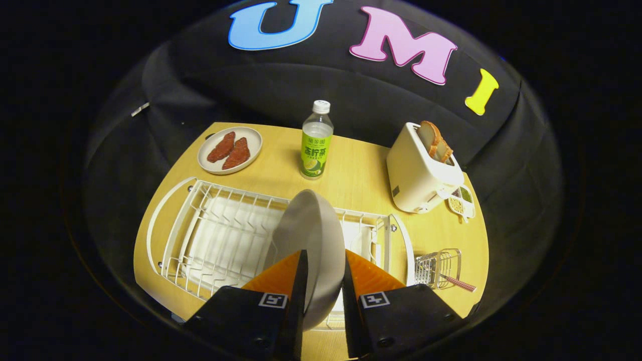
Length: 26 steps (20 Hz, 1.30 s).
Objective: Take the plate from the dish rack, then take the spoon from the basket and place it into the plate.
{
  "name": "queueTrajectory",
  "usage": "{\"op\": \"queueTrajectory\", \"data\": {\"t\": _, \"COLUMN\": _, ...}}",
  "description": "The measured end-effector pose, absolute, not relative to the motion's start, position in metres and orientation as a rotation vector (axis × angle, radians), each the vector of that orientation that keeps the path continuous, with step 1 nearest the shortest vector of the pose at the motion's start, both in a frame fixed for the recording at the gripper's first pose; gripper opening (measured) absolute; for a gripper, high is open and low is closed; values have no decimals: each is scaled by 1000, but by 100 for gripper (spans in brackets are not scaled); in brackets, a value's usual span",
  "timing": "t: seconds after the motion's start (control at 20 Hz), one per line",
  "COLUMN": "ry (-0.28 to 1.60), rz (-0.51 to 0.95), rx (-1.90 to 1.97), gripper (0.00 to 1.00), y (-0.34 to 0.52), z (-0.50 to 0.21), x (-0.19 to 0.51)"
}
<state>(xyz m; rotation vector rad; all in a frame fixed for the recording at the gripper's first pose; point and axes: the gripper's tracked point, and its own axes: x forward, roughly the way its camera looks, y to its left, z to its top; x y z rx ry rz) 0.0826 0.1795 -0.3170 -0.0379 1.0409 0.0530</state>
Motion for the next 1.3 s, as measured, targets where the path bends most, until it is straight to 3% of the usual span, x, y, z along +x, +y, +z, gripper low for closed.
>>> {"op": "queueTrajectory", "data": {"t": 0.15, "ry": 1062, "rz": 39, "rx": -59, "gripper": 27, "y": 182, "z": -313, "x": 87}}
{"op": "queueTrajectory", "data": {"t": 0.6, "ry": 914, "rz": 112, "rx": -254, "gripper": 22, "y": 170, "z": -253, "x": 126}}
{"op": "queueTrajectory", "data": {"t": 1.0, "ry": 835, "rz": 216, "rx": 70, "gripper": 22, "y": 118, "z": -214, "x": 79}}
{"op": "queueTrajectory", "data": {"t": 1.3, "ry": 833, "rz": 186, "rx": 217, "gripper": 22, "y": 48, "z": -212, "x": 15}}
